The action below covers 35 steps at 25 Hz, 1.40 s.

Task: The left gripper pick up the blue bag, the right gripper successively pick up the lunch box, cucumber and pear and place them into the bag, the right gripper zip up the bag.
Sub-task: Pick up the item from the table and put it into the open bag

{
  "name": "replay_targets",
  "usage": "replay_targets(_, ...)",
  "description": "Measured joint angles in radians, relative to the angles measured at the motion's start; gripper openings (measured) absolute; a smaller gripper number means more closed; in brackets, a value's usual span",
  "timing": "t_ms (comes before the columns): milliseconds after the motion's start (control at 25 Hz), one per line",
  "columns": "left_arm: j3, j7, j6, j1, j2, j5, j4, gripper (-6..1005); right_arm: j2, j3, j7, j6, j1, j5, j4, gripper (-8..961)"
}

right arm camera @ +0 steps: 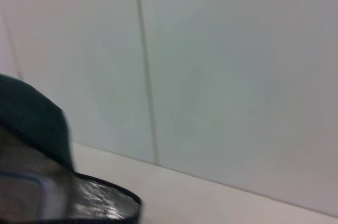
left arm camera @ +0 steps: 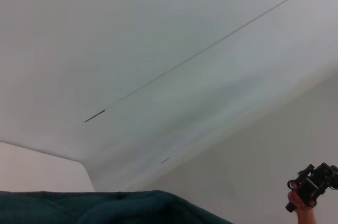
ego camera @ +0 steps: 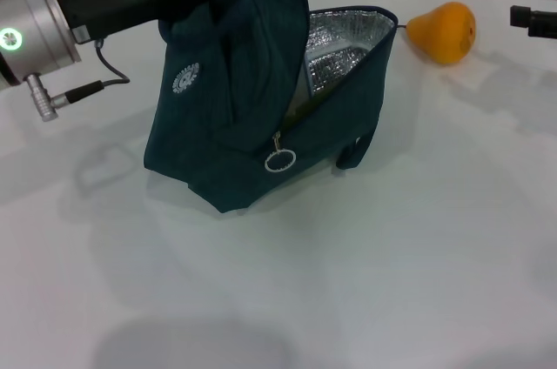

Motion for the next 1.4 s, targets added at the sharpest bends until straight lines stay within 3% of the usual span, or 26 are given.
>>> replay_targets(120,0.000,0.003,-0.005,-0.001,0.000,0.000,-0.006,52,0.006,-0.007,-0.022,0.069,0.001,-0.007,0.010,757)
replay_targets(520,-0.005,0.012,-0.012,-0.004,0.003,-0.001,-0.007,52,0.028,-0.048,-0.050,0.327,0.114,-0.022,0.128,758)
replay_targets(840,-0.006,0.017,-0.012,-0.004,0.004,-0.001,-0.001,52,0.019,-0.058,-0.045,0.483,0.255,-0.035,0.314,758)
replay_targets(1240,-0.008,0.026,-0.012,0.002,0.006,-0.001,0.001,52,0.018,-0.075,-0.031,0.523,0.300,-0.043,0.416,754)
replay_targets(1400,-0.006,0.026,-0.008,0.003,0.006,-0.001,0.001,52,0.006,-0.131,0.035,0.517,0.289,-0.045,0.429,753)
